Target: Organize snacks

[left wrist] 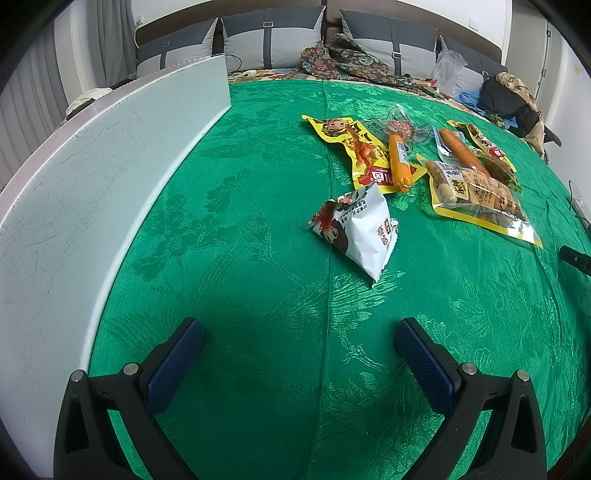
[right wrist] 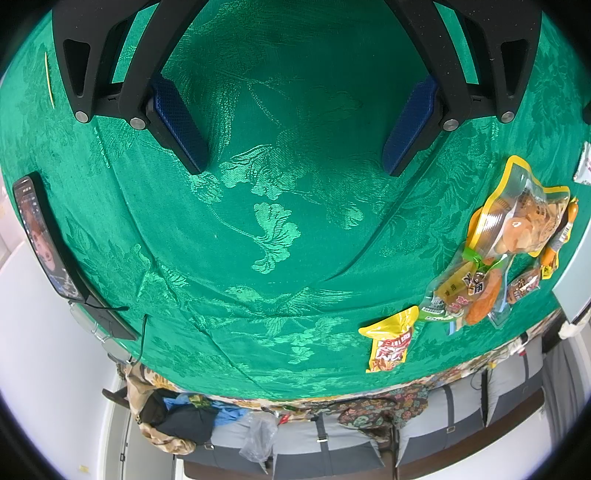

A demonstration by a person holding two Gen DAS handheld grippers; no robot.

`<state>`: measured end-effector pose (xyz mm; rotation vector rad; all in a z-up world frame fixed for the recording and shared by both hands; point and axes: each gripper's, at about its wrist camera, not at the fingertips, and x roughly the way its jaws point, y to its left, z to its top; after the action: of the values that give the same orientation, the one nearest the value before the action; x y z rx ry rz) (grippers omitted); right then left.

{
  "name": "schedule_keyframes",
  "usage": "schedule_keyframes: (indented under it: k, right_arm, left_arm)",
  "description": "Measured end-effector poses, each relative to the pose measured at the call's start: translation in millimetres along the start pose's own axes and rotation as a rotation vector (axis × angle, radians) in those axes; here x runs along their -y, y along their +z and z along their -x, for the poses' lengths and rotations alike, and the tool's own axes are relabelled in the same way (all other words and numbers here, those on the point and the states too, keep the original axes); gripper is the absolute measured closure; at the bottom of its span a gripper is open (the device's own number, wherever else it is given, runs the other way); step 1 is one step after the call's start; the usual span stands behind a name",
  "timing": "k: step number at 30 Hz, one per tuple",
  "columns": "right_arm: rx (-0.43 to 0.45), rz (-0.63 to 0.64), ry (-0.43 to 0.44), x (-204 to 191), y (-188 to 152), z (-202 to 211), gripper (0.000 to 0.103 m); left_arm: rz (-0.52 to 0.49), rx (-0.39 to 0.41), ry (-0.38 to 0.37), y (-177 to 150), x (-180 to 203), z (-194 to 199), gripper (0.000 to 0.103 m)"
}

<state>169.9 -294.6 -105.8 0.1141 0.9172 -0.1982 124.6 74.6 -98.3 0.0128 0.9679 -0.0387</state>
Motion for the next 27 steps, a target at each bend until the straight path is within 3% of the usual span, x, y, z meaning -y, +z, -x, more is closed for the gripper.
schedule_keyframes:
  k: [22,27]
  right_arm:
    - [0.0,-0.001,0.0,-0.5,-0.1,0.1,0.005]
    - [0.0,-0.001,0.0,-1.4,0.0,0.3,0.005]
  left_arm:
    - [-0.043,-0.009,-0.028,2.1,-3.3,0.0,0.0]
    - [-0.041,-0.055,-0.025,5.8,-2.6,-1.6,0.0]
